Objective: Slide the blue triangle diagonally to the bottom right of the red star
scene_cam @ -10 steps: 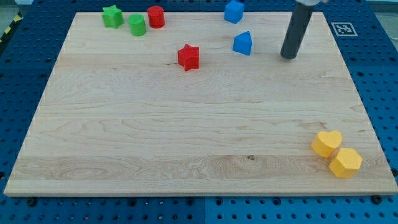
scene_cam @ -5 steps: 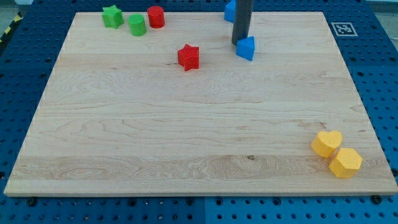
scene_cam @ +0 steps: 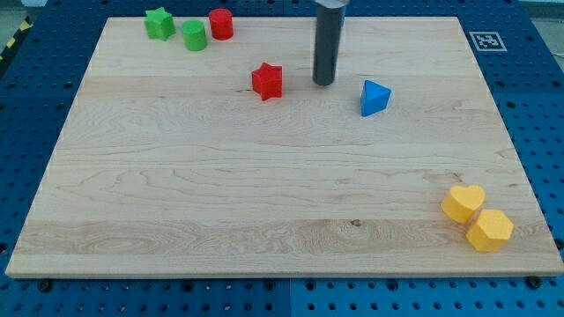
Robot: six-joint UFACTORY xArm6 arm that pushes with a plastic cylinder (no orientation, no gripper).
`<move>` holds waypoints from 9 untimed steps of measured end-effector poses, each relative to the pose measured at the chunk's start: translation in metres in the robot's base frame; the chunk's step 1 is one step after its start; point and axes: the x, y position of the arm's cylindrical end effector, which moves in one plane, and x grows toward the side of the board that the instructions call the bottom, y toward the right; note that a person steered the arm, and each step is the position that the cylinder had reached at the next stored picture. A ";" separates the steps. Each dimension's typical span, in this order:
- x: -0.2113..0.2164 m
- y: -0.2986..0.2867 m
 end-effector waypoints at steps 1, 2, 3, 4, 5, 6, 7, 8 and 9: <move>0.014 0.061; 0.026 0.081; 0.056 0.081; 0.068 0.075; 0.068 0.056; 0.069 0.043; 0.070 0.030; 0.070 0.010; 0.070 -0.028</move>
